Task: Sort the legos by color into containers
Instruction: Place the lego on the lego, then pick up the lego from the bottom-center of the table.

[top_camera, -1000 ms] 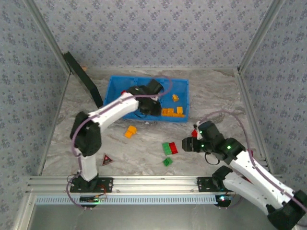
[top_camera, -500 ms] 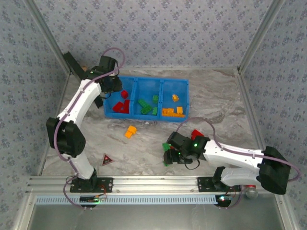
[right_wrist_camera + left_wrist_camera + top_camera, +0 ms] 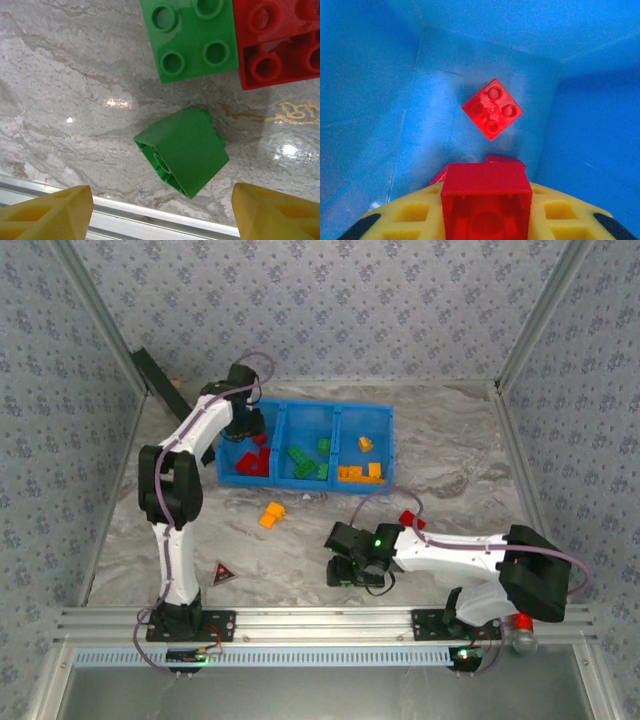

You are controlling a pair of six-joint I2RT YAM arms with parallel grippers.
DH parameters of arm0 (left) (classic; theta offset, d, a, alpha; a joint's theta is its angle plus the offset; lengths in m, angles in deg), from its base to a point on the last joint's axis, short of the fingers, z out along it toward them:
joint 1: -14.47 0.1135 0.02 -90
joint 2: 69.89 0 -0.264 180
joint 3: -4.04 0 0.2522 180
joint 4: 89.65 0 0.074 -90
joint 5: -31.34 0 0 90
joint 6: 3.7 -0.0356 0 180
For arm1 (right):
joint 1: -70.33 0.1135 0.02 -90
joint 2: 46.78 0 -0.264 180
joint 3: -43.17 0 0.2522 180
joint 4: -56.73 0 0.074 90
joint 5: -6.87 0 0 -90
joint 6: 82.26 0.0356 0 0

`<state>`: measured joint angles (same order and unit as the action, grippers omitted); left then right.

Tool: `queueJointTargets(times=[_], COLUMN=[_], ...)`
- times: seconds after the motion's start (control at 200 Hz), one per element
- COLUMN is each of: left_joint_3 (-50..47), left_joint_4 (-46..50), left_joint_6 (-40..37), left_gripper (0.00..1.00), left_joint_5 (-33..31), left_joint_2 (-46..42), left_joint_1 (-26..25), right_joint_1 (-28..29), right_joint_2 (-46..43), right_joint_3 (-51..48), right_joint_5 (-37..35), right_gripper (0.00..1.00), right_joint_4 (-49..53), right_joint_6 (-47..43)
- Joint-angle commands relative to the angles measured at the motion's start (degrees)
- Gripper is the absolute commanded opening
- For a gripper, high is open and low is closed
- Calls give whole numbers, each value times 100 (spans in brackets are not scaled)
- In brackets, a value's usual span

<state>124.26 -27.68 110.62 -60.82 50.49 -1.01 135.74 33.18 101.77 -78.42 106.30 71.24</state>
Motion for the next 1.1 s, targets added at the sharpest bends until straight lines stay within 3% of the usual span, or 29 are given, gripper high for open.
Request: queueJointTargets(times=[0.0, 0.215, 0.495, 0.785, 0.964, 1.099], left_joint_3=[218, 227, -21, -1290, -2262, -3007], left_joint_4=[84, 127, 241, 184, 418, 689], left_joint_6=[-34, -49, -171, -201, -325, -260], left_gripper=[39, 52, 55, 56, 58, 59], left_joint_5=[94, 118, 172, 326, 611, 624], left_joint_2=[31, -69, -726, -2031, -3141, -3871], left_joint_1=[-10, -16, -52, -60, -124, -296], right_joint_1=[30, 17, -114, -219, -333, -763], right_joint_2=[212, 535, 719, 670, -196, -446], right_joint_3=[183, 218, 152, 134, 476, 1306], right_joint_5=[-241, -373, -560, -704, -901, -1086], right_gripper=[71, 62, 42, 25, 23, 23], right_joint_4=[298, 418, 197, 310, 1108, 1600], right_joint_6=[33, -126, -441, -906, -1400, -2420])
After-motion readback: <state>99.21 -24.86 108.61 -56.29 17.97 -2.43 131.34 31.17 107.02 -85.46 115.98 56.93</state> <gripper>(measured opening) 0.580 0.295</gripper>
